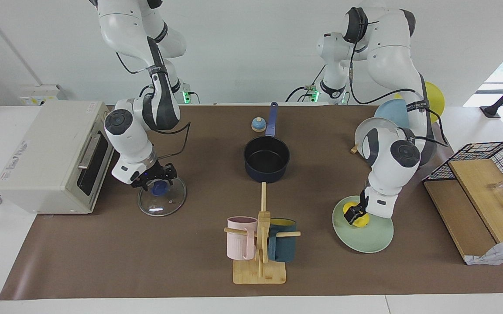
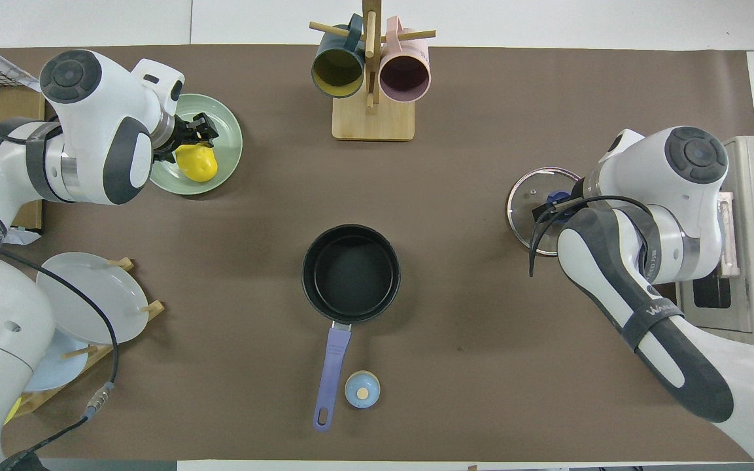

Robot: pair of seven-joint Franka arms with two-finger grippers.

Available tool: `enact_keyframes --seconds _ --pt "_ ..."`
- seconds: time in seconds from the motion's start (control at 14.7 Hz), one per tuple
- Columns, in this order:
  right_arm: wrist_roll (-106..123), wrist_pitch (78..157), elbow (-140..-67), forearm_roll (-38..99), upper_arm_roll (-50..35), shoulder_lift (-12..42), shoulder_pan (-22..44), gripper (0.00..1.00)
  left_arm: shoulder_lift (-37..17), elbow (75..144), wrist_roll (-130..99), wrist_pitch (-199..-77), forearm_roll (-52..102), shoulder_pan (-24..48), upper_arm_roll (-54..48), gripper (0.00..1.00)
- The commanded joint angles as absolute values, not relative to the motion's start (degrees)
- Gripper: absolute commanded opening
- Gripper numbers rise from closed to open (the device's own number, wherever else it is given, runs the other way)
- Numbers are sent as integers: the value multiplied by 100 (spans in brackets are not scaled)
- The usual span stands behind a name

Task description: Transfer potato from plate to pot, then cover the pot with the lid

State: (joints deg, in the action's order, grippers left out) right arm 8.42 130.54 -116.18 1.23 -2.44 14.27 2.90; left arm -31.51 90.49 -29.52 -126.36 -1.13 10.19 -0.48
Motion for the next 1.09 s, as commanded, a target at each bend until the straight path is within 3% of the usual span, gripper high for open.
enact_keyframes --seconds 0.0,0.14,0.27,0.54,0.81,1.02 --pt "879 13315 -11645 158 -272 1450 255 92 -2909 9439 -3059 -12823 -229 1055 9 38" --pt "870 13307 -11628 158 -272 1468 272 91 -2909 9413 -3041 -12797 -229 1046 9 0" --pt "879 13333 -11619 141 -272 1477 272 87 -2892 9282 -3024 -12709 -237 1055 9 0" --pt "879 13333 -11619 141 -272 1485 264 85 -2190 8790 -2997 -11482 -141 1089 -61 0" --pt "879 13324 -11619 141 -272 1485 264 68 -1416 9017 -3339 -10847 9 1782 -158 0" --pt "879 13315 -11619 141 -272 1485 264 56 -1012 9701 -3647 -10872 9 2634 -149 0"
